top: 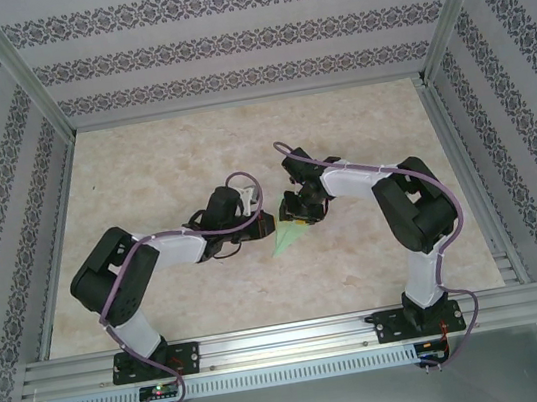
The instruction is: Fold a paper plane with a square sheet of paper (pick it up from the middle)
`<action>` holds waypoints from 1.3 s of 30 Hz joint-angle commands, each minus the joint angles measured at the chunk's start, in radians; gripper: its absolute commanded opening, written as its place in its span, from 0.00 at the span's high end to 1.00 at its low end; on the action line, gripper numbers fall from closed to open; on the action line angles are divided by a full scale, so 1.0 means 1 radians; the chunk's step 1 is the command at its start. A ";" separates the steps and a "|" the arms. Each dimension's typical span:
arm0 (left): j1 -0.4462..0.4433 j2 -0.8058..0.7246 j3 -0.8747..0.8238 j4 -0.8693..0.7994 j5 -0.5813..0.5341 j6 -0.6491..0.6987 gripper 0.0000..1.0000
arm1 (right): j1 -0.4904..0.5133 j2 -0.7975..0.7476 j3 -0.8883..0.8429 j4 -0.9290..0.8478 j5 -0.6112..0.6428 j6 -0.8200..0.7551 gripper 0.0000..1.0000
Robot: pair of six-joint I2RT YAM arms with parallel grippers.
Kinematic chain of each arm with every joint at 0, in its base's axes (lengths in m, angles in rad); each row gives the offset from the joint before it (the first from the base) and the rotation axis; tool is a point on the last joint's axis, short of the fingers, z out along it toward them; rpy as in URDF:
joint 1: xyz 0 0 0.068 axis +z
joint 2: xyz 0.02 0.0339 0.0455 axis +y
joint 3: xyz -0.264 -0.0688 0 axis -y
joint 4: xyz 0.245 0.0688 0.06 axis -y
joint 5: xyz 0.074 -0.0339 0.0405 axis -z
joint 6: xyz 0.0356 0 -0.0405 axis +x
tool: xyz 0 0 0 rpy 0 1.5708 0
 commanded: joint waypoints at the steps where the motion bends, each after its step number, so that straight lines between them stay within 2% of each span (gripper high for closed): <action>1: 0.010 0.029 0.006 0.040 0.043 -0.005 0.93 | 0.012 0.088 -0.038 -0.064 0.071 -0.002 0.59; 7: 0.006 0.066 0.014 0.096 0.098 -0.030 0.92 | 0.009 0.098 -0.036 -0.070 0.072 0.019 0.58; 15: -0.003 0.103 0.029 0.100 0.113 -0.033 0.91 | -0.001 0.107 -0.039 -0.069 0.065 0.052 0.57; 25: -0.004 0.112 0.046 0.021 0.056 -0.002 0.91 | -0.006 0.117 -0.044 -0.069 0.062 0.068 0.57; 39: -0.004 0.129 0.053 -0.016 0.032 0.011 0.92 | -0.005 0.128 -0.042 -0.070 0.057 0.070 0.57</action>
